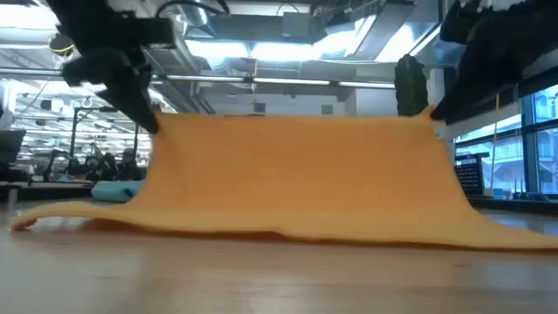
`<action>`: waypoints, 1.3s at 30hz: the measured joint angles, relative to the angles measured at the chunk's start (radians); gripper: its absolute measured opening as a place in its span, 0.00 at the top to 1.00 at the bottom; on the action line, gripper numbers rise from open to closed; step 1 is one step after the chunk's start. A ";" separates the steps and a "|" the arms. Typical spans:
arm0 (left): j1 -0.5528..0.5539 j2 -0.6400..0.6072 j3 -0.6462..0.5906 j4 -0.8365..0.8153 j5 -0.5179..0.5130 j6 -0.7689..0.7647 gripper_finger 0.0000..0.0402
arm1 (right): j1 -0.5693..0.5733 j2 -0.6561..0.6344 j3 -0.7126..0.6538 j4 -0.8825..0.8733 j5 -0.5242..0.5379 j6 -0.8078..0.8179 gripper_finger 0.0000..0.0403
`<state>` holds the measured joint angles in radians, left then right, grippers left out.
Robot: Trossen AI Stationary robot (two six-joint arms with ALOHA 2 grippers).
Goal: Roll microfiber towels into tight, uniform cylinder then place into a basket
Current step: Roll the orange towel
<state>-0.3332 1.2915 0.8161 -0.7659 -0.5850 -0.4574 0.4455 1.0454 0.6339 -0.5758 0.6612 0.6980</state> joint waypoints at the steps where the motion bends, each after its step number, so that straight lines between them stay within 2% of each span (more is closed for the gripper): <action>1: 0.017 0.000 -0.008 0.025 0.000 0.036 1.00 | -0.012 0.000 -0.009 0.004 0.002 -0.020 0.99; 5: 0.053 0.000 -0.019 0.054 0.021 0.115 1.00 | -0.030 0.000 -0.033 0.050 -0.020 -0.056 0.99; 8: 0.045 0.000 -0.019 0.053 0.072 0.140 1.00 | -0.019 0.000 -0.036 0.091 -0.079 -0.081 0.99; 11: 0.013 0.000 -0.019 0.053 0.122 0.146 1.00 | 0.017 0.000 -0.036 0.133 -0.104 -0.081 0.99; 18: -0.101 0.000 -0.019 0.065 0.132 0.090 1.00 | 0.120 0.014 -0.036 0.231 -0.106 -0.073 0.99; 23: -0.178 0.000 -0.019 0.103 0.132 0.067 1.00 | 0.180 0.090 -0.036 0.289 -0.118 -0.072 0.99; 30: -0.260 0.013 -0.019 0.197 0.131 0.040 1.00 | 0.236 0.228 -0.037 0.416 -0.206 -0.064 0.99; 36: -0.311 0.104 -0.019 0.212 0.144 0.039 1.00 | 0.273 0.316 -0.036 0.484 -0.238 -0.044 0.99; 39: -0.323 0.173 -0.019 0.214 0.200 0.039 1.00 | 0.275 0.348 -0.036 0.490 -0.248 -0.018 0.99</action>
<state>-0.6562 1.4644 0.7971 -0.5519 -0.3847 -0.4183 0.7200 1.3931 0.5975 -0.0862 0.4129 0.6799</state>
